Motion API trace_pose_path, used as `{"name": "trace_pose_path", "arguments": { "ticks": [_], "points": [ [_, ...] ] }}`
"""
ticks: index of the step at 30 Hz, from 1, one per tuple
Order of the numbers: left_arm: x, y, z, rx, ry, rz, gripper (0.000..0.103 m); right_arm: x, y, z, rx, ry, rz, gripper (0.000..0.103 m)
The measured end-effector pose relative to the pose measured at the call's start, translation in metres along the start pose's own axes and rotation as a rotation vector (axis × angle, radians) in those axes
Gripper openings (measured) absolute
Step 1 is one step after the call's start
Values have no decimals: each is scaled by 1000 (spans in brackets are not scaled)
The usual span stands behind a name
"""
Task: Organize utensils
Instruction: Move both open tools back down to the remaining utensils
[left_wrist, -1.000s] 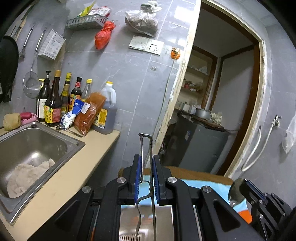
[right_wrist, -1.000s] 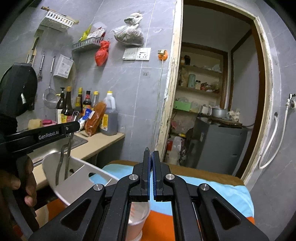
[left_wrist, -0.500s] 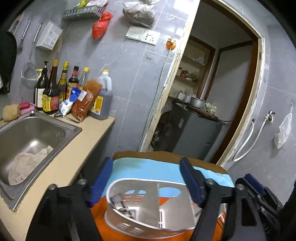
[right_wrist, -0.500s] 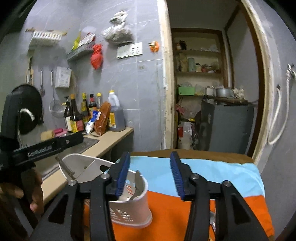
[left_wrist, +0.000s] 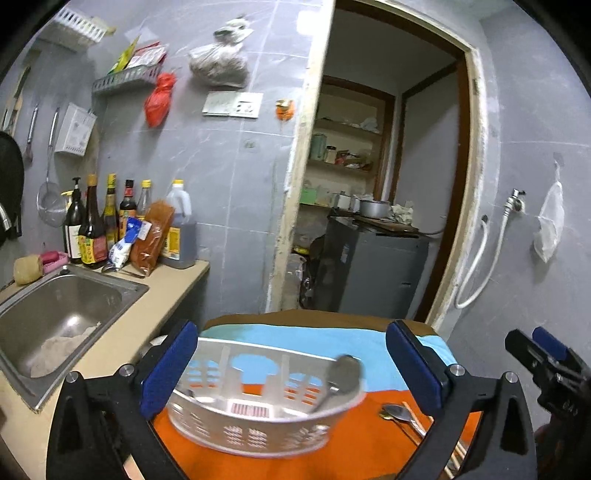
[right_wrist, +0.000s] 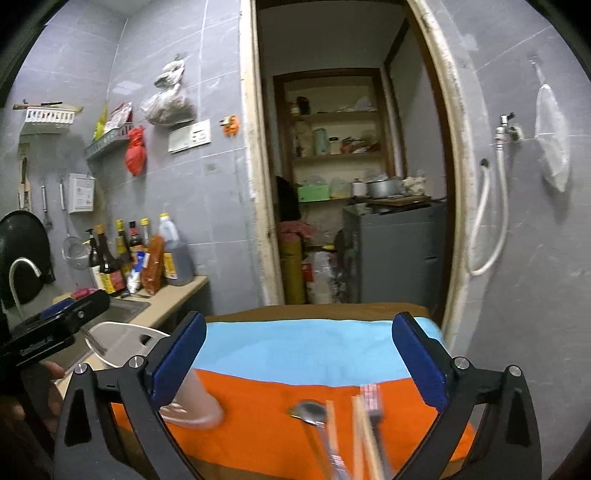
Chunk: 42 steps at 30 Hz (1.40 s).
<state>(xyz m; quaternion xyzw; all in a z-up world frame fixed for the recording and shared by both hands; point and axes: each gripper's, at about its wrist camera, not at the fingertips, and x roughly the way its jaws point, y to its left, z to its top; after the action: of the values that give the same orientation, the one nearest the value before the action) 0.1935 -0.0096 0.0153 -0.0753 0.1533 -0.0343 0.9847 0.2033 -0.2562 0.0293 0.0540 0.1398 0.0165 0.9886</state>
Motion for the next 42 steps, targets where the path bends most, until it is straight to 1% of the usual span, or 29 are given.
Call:
{"name": "trace_pose_path", "arguments": {
  "ticks": [5, 7, 11, 15, 17, 22, 24, 26, 27, 29, 30, 31, 34, 35, 36, 38, 40, 42],
  "points": [
    [-10, -36, -15, 27, 23, -35, 103, -19, -36, 4, -13, -9, -60, 101],
    [-12, -51, -24, 32, 49, -54, 103, -21, -50, 3, -20, 4, -76, 101],
    [-9, -78, -43, 54, 107, -75, 103, -16, -79, -2, -22, 70, -86, 101],
    [3, -96, -61, 41, 166, -71, 103, -1, -110, -13, 3, 139, -70, 101],
    [13, -101, -67, 26, 198, -64, 103, 7, -119, -21, 4, 164, -64, 101],
    [45, -109, -84, 12, 290, -38, 103, 37, -139, -46, 1, 257, -12, 101],
    [63, -111, -92, 4, 365, -30, 103, 50, -144, -55, 1, 295, 19, 101],
    [75, -110, -98, -10, 416, -29, 103, 62, -148, -62, 4, 330, 46, 101],
    [79, -110, -101, -16, 433, -31, 103, 71, -150, -67, 2, 360, 56, 101],
    [91, -111, -108, -26, 484, -35, 100, 84, -153, -73, 4, 402, 71, 101],
    [98, -111, -113, -26, 516, -33, 98, 91, -154, -76, 4, 421, 79, 99],
    [104, -112, -116, -27, 540, -31, 93, 95, -155, -80, 2, 435, 86, 98],
    [118, -116, -123, -15, 591, -13, 86, 114, -151, -87, -25, 490, 120, 86],
    [123, -118, -126, -5, 605, -5, 84, 118, -151, -89, -32, 500, 128, 79],
    [126, -119, -128, 0, 612, -1, 83, 124, -148, -92, -43, 518, 143, 72],
    [133, -123, -131, 18, 624, 8, 81, 133, -143, -96, -64, 545, 173, 69],
    [137, -128, -133, 53, 629, 25, 80, 140, -139, -99, -83, 564, 204, 58],
    [141, -129, -134, 79, 634, 41, 80, 147, -136, -100, -100, 582, 234, 55]
  ]
}}
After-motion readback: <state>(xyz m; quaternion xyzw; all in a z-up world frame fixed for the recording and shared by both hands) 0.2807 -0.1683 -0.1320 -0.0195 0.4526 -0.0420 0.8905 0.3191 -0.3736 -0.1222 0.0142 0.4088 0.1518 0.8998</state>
